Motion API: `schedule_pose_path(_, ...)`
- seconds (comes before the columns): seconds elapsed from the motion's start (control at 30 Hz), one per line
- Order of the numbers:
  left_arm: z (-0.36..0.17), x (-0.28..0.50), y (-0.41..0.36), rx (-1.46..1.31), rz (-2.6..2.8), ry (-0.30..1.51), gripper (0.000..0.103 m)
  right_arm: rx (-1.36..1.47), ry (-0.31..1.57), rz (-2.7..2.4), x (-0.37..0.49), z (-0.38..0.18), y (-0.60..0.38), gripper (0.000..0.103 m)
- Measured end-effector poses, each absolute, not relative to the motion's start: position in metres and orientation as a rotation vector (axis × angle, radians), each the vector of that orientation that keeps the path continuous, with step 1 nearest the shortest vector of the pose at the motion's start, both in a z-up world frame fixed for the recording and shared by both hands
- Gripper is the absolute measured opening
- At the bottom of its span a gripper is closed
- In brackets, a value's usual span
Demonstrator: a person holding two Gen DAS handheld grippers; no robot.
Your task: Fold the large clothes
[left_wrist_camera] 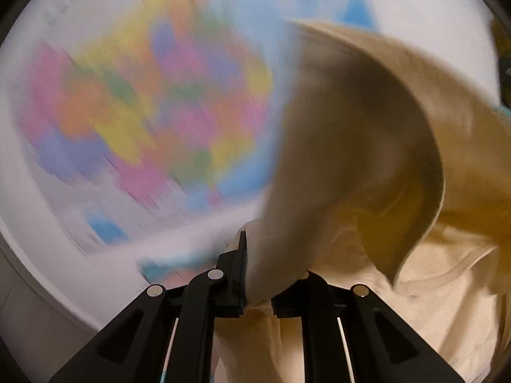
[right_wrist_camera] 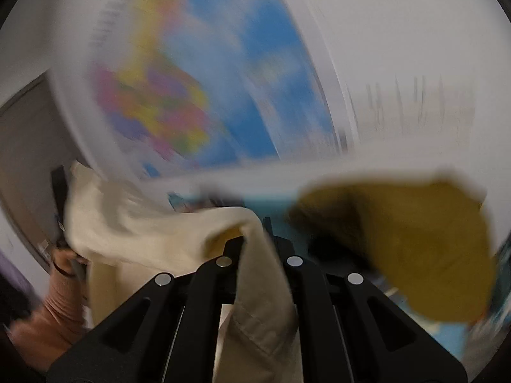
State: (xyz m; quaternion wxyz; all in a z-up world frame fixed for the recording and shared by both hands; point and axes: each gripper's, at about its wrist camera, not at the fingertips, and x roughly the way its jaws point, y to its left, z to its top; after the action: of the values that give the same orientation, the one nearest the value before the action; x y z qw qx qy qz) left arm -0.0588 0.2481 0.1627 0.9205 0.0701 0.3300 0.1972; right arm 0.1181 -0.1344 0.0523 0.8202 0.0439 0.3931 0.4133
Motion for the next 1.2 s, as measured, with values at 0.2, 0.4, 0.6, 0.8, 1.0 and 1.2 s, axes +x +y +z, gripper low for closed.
schedule_pose_path(0.2,0.036,0.055,0.288,0.037,0.374,0.944,0.01,-0.161,0.98,0.596,0.171,-0.036,-0.092,0.034)
schedule_pose_path(0.4,0.021,0.032,0.297,0.041,0.323,0.907,0.053,-0.4,0.689,0.662,0.111,0.03,-0.074,0.068)
schedule_pose_path(0.6,0.024,-0.019,0.273,0.071,0.21,0.832,0.076,-0.712,0.657,0.876,0.049,-0.005,0.008,0.076)
schedule_pose_path(0.8,-0.006,-0.023,0.24,0.199,0.153,0.908,0.078,-0.841,0.708,0.798,0.076,-0.06,0.065,0.05)
schedule_pose_path(1.0,-0.021,-0.003,0.263,0.068,0.184,0.983,0.014,-0.594,0.752,0.812,0.128,-0.015,0.07,0.007)
schedule_pose_path(1.2,0.008,0.011,0.314,-0.105,0.223,0.893,0.013,-0.326,0.796,0.804,0.176,0.008,0.073,0.007)
